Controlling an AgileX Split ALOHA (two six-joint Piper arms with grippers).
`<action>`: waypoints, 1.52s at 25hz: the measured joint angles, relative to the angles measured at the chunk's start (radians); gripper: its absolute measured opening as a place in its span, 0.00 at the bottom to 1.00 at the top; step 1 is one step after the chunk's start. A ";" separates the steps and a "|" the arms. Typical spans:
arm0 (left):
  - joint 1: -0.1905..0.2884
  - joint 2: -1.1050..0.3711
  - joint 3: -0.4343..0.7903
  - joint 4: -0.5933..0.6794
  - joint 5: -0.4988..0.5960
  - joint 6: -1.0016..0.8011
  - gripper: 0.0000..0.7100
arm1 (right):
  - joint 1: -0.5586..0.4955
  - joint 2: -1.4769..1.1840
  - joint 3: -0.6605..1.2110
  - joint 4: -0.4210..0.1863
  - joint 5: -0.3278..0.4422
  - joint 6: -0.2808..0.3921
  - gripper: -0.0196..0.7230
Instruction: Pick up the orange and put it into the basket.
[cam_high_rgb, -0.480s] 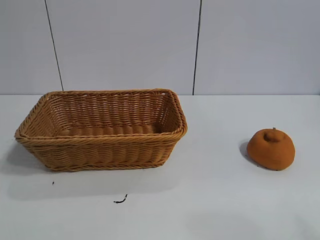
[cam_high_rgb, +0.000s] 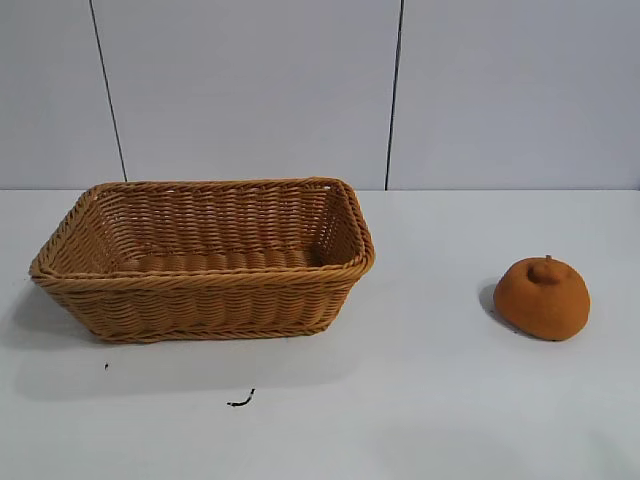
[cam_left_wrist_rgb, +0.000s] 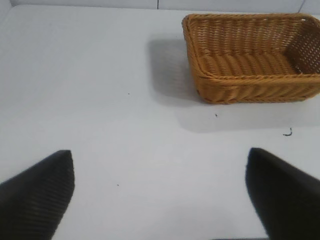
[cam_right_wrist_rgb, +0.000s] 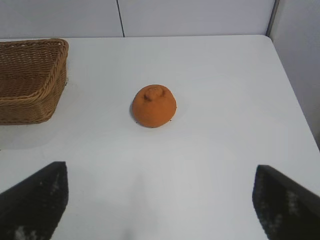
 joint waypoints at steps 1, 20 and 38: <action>0.000 0.000 0.000 0.000 0.000 0.000 0.94 | 0.000 0.042 -0.012 0.000 -0.006 0.000 0.96; 0.000 0.000 0.000 0.000 0.000 0.000 0.94 | 0.000 1.321 -0.691 0.111 -0.078 -0.003 0.96; 0.000 0.000 0.000 0.000 0.000 0.000 0.94 | 0.047 2.029 -1.037 0.126 0.051 -0.030 0.96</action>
